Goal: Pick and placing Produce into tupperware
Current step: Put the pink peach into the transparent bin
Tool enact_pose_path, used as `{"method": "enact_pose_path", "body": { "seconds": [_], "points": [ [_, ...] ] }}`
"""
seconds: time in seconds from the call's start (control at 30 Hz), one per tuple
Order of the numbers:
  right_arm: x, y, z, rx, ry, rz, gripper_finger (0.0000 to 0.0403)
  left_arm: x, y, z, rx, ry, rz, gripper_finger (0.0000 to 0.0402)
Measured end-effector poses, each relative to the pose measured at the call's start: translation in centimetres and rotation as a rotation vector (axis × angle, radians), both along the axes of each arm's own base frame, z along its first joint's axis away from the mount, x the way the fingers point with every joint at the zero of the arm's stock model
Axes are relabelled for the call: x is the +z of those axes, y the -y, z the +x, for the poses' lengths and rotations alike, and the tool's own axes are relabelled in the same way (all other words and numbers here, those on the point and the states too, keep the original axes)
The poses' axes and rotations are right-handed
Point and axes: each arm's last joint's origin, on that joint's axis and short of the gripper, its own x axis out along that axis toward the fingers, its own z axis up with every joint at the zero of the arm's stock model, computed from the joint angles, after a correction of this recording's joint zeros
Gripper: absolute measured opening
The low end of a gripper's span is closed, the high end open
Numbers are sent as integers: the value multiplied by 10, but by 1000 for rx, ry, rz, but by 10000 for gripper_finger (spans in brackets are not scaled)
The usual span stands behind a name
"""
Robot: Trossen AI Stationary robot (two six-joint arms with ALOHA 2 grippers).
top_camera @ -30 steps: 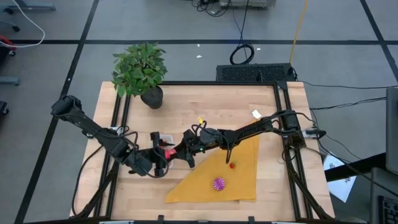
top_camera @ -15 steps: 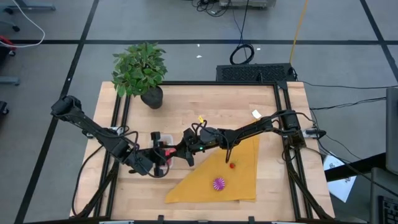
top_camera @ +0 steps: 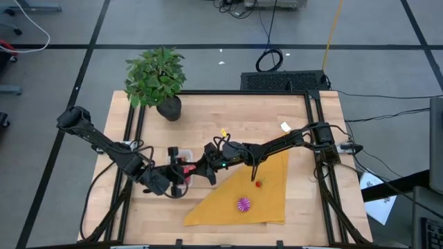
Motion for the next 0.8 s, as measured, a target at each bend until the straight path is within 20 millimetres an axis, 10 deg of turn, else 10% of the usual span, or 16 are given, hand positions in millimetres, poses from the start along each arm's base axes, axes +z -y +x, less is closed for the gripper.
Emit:
{"method": "enact_pose_path", "body": {
  "seconds": [0.8],
  "points": [
    [0,-5,-1,42,20,-48,195,1,3,-1,0,18,26,116]
  ]
}}
